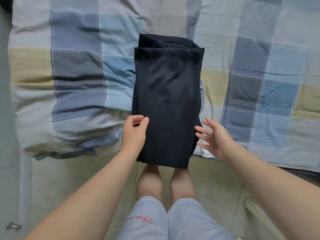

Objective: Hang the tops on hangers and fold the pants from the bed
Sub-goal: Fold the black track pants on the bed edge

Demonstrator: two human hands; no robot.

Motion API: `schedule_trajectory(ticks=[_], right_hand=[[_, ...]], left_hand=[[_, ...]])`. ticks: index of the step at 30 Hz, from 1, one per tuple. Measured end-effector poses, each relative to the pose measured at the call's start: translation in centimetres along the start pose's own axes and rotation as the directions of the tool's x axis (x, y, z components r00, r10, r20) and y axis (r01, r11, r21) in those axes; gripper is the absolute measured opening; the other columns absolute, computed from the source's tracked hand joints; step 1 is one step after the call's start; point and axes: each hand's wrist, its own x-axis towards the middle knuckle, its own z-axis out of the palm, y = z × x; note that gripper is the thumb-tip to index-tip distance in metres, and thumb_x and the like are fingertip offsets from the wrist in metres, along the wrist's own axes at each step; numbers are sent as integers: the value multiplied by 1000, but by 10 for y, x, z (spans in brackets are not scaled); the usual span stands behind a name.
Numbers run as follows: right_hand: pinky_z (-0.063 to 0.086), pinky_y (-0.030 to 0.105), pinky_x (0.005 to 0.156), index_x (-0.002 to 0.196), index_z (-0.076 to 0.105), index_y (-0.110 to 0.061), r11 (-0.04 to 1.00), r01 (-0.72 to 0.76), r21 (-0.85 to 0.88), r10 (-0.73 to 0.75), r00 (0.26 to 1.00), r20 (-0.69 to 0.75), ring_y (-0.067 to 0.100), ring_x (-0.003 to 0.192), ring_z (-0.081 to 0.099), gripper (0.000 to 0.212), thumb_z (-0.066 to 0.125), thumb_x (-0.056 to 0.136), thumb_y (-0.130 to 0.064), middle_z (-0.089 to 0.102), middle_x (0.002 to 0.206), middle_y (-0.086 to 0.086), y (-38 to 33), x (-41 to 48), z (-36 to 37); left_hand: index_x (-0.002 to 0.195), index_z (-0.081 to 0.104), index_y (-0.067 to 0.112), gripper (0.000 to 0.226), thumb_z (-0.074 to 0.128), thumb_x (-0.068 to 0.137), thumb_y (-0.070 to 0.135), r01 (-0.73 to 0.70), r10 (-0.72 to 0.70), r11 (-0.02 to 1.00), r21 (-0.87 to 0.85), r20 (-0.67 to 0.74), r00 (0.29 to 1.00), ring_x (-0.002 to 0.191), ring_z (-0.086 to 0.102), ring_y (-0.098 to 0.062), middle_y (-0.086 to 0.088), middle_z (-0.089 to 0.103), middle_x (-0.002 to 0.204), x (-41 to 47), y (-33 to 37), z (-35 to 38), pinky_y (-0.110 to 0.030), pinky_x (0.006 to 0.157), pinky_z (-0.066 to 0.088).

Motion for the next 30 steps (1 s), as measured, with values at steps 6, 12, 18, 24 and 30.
schedule_trajectory(ticks=[6, 12, 18, 24, 30], right_hand=[[39, 49, 111, 151, 37, -28, 973, 21, -229, -42, 995, -85, 19, 135, 46, 61, 60, 97, -43, 47, 150, -1, 33, 27, -2], [40, 49, 109, 156, 17, -33, 962, 87, -260, -113, 990, -84, 21, 132, 45, 92, 75, 85, -38, 36, 156, -3, 42, 57, 8], [46, 42, 104, 151, 26, -29, 971, 29, -237, -31, 1000, -3, 20, 119, 56, 86, 79, 83, -31, 48, 146, -2, 55, 64, 9], [46, 36, 86, 134, 50, -24, 959, 7, -283, 15, 997, 76, 18, 78, 64, 66, 83, 77, -34, 72, 108, -4, 71, 50, 4], [57, 31, 83, 108, 70, -17, 933, 7, -360, 37, 993, 116, 11, 86, 75, 29, 80, 81, -23, 78, 94, -6, 73, 30, -2]], left_hand=[[140, 41, 21, 78, 79, 76, 42, 86, -95, 980, 177, 42, 995, 129, 50, -21, 4, 50, 138, 1, -69, -3, -45, 108, 44], [131, 48, 17, 77, 83, 69, 45, 76, -104, 954, 289, 82, 991, 123, 54, -22, 0, 52, 133, 25, -87, 0, -47, 103, 48], [131, 49, 21, 73, 86, 72, 43, 98, -152, 957, 272, 186, 971, 113, 59, -14, 12, 61, 122, 43, -87, -8, -30, 90, 48], [130, 62, 26, 76, 86, 63, 52, 244, -310, 941, 236, 304, 901, 107, 67, -16, 11, 70, 117, 31, -84, -8, -36, 95, 52], [128, 61, 11, 90, 85, 50, 48, 357, -455, 878, 318, 324, 830, 102, 68, -26, -3, 71, 115, 4, -84, -5, -44, 99, 52]])
